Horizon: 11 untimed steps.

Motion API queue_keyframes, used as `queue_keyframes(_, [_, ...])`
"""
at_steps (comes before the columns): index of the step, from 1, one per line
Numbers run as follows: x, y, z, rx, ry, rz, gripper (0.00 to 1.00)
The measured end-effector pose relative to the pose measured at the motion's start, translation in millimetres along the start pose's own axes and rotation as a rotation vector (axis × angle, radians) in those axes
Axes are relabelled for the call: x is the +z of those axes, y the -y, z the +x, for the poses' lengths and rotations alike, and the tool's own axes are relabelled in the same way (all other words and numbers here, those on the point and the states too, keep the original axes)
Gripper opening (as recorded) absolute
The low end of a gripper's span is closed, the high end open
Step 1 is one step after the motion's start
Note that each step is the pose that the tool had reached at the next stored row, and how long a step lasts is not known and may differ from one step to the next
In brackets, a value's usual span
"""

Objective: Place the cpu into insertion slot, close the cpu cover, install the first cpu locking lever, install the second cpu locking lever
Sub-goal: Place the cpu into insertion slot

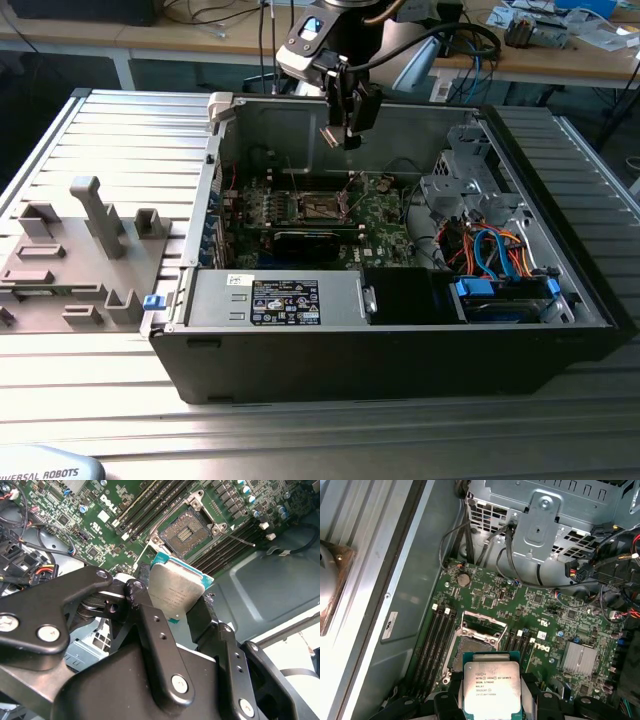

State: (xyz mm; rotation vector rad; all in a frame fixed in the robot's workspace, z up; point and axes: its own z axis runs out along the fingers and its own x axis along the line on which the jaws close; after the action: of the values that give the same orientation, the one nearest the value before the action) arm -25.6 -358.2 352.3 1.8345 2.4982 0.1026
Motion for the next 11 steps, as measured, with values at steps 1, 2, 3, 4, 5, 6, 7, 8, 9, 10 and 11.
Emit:
queue_keyframes(1, [0.0,0.0,0.0,0.000,0.0001,0.0000,0.54])
queue_keyframes(2, [0.0,0.0,0.0,0.001,0.0001,0.0000,0.54])
queue_keyframes(3, [0.0,0.0,0.0,0.001,0.0001,0.0000,0.54])
queue_keyframes(4, [0.0,0.0,0.0,0.002,0.0002,0.0000,0.54])
queue_keyframes(5, [0.0,0.0,0.0,0.003,0.0003,0.0000,0.54])
queue_keyframes(6, [0.0,0.0,0.0,0.003,0.0003,0.0000,0.54])
queue_keyframes(7, [0.0,0.0,0.0,0.004,0.0003,-0.0001,0.54])
queue_keyframes(8, [0.0,0.0,0.0,0.004,0.0004,0.0000,0.54])
queue_keyframes(9, [0.0,0.0,0.0,0.005,0.0004,0.0000,0.54])
queue_keyframes(10, [0.0,0.0,0.0,0.005,0.0004,0.0000,0.54])
queue_keyframes(11, [0.1,0.0,0.0,0.006,0.0005,-0.0001,0.54])
